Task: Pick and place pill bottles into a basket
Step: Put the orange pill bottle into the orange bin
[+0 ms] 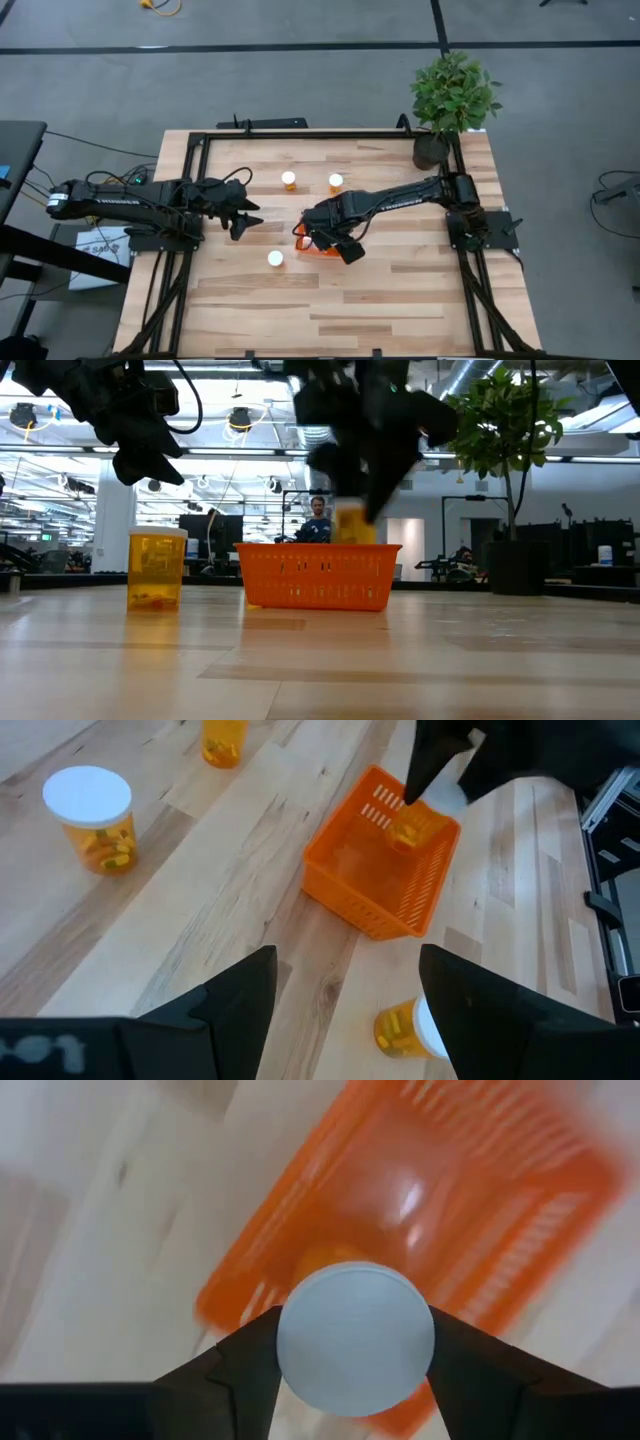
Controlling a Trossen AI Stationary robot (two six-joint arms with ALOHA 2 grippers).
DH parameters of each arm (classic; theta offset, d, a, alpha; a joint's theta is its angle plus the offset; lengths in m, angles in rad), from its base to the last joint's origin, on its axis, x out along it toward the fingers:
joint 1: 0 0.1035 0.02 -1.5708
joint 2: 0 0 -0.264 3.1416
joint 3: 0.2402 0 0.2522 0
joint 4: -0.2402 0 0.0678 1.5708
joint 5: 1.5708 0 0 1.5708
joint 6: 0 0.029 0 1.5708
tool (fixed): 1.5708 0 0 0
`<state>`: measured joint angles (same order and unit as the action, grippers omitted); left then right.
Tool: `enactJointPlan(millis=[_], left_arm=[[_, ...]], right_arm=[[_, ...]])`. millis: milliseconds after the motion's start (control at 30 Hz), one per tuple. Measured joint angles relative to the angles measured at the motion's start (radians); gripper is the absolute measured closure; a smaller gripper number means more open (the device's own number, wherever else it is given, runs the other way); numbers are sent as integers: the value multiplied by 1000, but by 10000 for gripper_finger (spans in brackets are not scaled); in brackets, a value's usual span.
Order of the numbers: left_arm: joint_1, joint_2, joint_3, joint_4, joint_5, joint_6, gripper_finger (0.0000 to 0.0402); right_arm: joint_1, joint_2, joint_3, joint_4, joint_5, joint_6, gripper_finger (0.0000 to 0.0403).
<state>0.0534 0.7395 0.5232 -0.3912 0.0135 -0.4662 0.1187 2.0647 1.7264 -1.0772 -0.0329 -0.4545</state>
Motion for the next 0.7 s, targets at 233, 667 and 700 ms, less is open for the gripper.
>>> enactJointPlan(millis=[233, 667, 700], left_arm=[[0, 0, 0, 0, 20, -1, 166], [0, 0, 0, -2, 26, -2, 166], [0, 0, 0, -3, 26, -2, 166]], right_arm=[[32, 54, 2, 31, -6, 7, 185], [45, 54, 3, 50, 4, 9, 168], [45, 54, 3, 48, 4, 9, 164]])
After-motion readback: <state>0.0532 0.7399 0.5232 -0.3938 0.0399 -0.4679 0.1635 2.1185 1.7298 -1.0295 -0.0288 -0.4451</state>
